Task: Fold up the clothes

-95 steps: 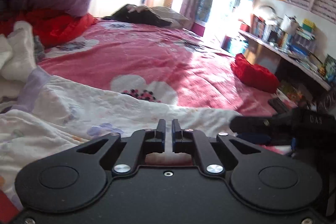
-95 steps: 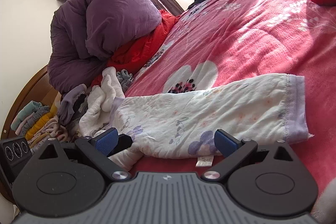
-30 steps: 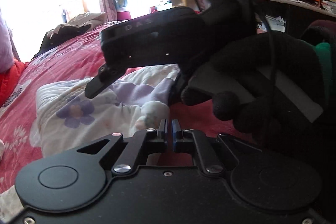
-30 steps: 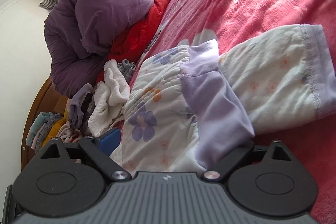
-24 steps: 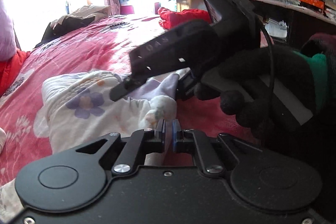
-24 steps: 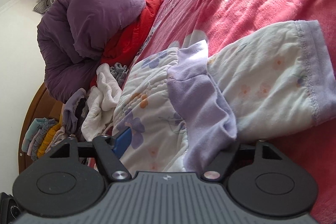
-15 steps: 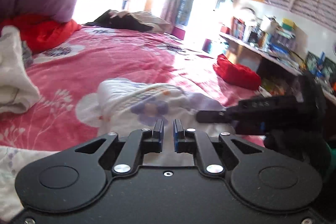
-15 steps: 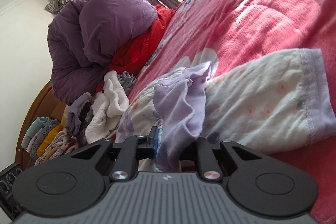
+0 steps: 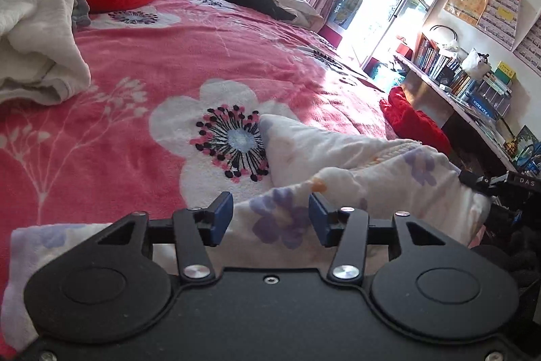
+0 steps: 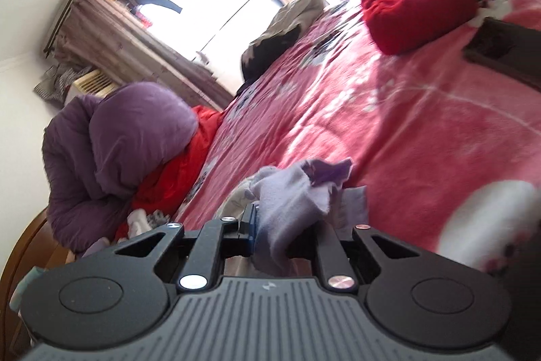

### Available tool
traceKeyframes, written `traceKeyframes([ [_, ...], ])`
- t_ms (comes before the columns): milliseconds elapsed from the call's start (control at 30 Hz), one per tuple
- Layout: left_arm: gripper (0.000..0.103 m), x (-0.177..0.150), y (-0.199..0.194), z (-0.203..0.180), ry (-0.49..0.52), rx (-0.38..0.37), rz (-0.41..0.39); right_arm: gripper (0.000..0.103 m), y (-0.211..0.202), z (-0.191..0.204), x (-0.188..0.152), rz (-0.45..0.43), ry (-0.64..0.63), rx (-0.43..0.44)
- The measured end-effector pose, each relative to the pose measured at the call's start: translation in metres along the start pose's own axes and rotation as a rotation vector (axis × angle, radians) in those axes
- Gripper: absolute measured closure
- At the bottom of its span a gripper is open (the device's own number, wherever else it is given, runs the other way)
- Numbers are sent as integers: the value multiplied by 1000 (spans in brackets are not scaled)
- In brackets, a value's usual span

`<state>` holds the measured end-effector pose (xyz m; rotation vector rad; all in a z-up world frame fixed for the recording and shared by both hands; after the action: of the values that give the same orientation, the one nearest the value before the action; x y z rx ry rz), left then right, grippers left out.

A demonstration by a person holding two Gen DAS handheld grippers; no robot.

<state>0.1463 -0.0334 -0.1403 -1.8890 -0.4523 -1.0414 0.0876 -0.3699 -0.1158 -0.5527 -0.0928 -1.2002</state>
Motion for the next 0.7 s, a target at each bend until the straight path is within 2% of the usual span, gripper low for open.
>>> traceKeyframes([
  [67,55,1,1,2,-31,-11,-5,93,-8,-13,15,-59,60,-14],
  [167,55,6,6,9,-87,-19,-5,94,-12,-29,27,-124,96,-48],
  [267,55,14,19,19,-159,-31,6,93,-2,-36,26,-96,96,-72],
  [367,55,17,35,27,-266,-94,24,79,10,-37,20,-46,70,-102],
  [400,55,17,40,29,-295,-107,32,53,12,-37,18,-36,61,-112],
  [433,54,16,45,30,-324,-121,44,22,15,-38,17,-27,58,-121],
  [467,54,15,51,32,-354,-136,57,17,17,-39,17,-25,52,-144],
  [633,53,12,74,31,-435,-205,97,17,36,-36,19,-25,-24,-188],
  [700,53,10,80,29,-456,-234,110,17,50,-35,17,5,-79,-213],
])
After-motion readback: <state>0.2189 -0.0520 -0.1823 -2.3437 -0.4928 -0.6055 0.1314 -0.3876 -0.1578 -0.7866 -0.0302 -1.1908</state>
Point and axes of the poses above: each gripper's, at about its wrist camera, not at the fingertips, and y roughly the way its jaws point, z to its left, x to its top, the point moved 9 cm from there along y, roughly the way its jaws point, and after that the axes turned 15 degrees about y, right-handed, at the moved point
